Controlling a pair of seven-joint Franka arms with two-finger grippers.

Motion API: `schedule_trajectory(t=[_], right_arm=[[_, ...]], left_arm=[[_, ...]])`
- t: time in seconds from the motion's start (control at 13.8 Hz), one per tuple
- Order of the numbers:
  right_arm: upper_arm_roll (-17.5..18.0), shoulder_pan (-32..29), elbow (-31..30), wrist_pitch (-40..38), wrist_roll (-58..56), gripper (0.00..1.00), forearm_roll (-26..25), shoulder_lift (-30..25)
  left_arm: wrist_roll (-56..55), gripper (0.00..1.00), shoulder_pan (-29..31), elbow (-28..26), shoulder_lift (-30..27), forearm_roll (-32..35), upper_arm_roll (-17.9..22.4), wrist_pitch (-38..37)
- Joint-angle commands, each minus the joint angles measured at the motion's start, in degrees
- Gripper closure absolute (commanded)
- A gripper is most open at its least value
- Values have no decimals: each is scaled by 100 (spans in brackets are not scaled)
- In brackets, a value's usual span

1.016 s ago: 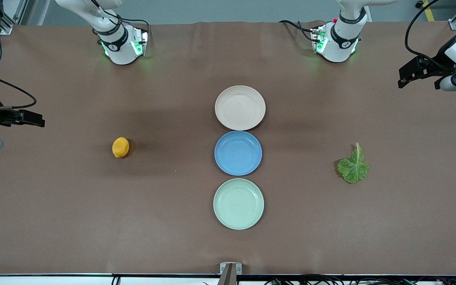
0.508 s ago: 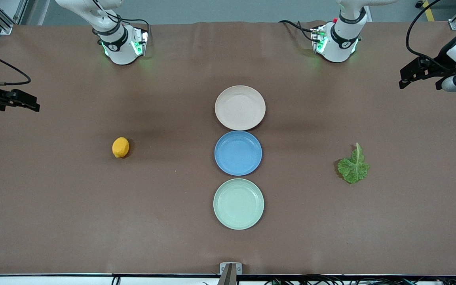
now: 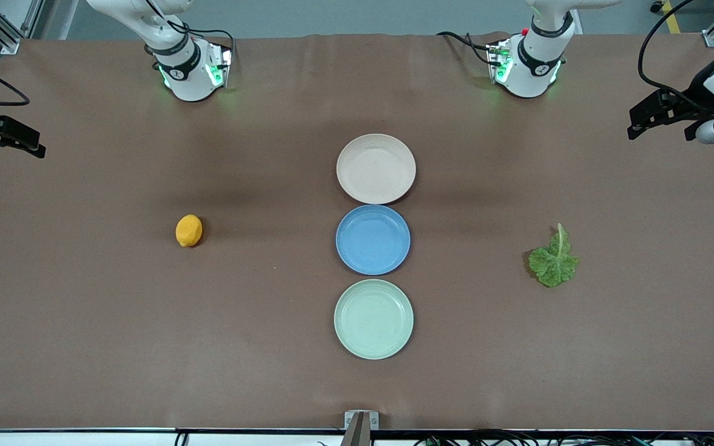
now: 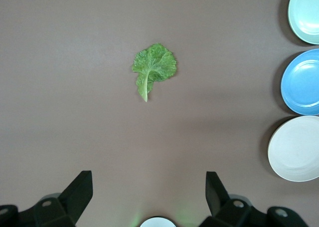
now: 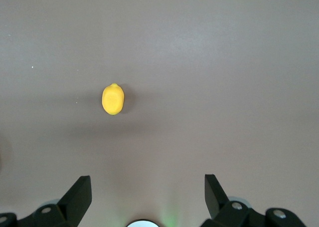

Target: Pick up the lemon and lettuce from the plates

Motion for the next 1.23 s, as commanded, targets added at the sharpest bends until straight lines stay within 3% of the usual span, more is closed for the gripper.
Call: schedule_trajectory(t=[0.0,0.15,1.16], right_arm=[[44,-68,-241,216,-85,0,124,-175],[27,-94,-241,225,-85,0,343,-184],[71,-32,-241,251,258,0,344,-289]], left_arm=[[-53,0,-15,-40,-62,107,8,41],[-45,0,-15,-49,-71,107,-1,32],[-9,0,-58,232,87,274,-54,32]])
